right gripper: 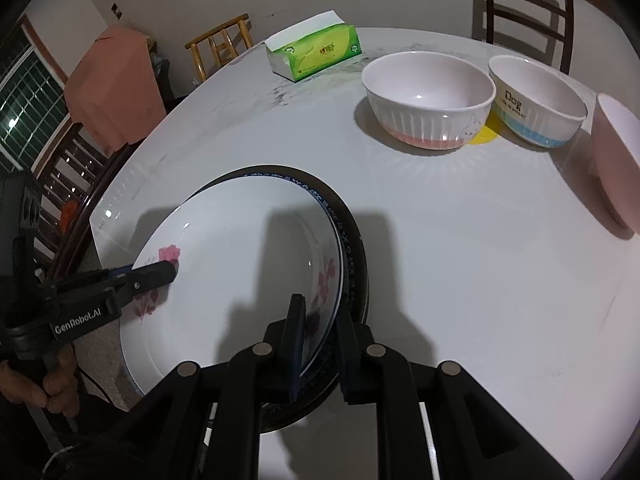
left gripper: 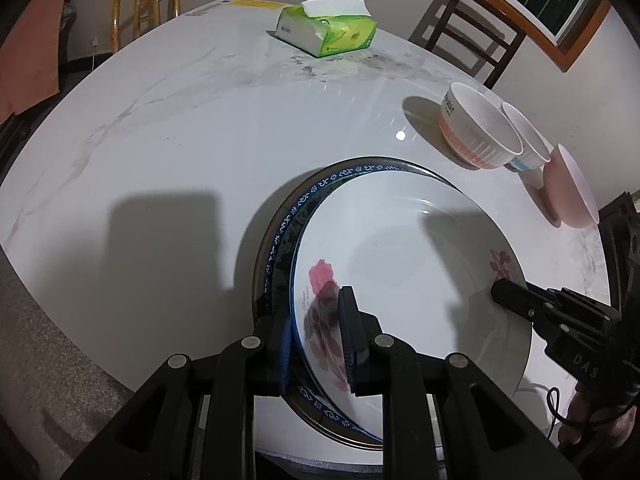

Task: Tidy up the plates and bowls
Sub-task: 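Carry the held plate with both tools over the stacked blue-and-white plates, then lower the plate onto the blue-and-white stack and open both tools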

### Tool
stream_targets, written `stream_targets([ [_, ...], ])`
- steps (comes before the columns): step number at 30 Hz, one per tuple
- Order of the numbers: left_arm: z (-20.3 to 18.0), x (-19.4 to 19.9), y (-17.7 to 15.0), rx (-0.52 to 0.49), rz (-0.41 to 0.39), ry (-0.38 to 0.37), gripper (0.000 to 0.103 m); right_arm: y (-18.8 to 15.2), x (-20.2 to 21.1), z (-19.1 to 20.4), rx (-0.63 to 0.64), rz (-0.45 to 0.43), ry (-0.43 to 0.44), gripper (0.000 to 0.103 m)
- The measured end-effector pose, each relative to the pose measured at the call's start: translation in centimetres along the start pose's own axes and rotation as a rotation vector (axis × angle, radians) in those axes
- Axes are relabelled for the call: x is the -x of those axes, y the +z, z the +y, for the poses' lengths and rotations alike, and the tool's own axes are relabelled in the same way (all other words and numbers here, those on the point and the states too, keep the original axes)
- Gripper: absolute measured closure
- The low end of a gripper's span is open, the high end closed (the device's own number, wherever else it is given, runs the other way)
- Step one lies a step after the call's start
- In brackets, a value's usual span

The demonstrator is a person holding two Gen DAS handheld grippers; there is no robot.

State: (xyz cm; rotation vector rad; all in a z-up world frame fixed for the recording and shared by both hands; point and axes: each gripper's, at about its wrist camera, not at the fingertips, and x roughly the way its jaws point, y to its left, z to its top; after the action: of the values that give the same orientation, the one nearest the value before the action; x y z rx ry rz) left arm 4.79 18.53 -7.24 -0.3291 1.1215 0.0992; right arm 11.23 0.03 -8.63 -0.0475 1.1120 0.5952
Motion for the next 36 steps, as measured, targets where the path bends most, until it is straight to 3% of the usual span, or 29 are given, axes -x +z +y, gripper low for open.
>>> stream_targets([
  [15, -1.0, -0.2, 0.3, -0.007, 0.018, 0.042, 0.068, 0.0, -0.1, 0.8, 0.031, 0.013, -0.046, 0.084],
  [23, -1.9, 0.5, 0.2, -0.058, -0.038, 0.097, 0.057, -0.2, -0.2, 1.9, 0.078, 0.013, -0.077, 0.076],
  [36, -2.1, 1.4, 0.3, -0.049, -0.075, 0.104, 0.054, -0.3, -0.1, 2.0, 0.082, 0.022, -0.085, 0.075],
])
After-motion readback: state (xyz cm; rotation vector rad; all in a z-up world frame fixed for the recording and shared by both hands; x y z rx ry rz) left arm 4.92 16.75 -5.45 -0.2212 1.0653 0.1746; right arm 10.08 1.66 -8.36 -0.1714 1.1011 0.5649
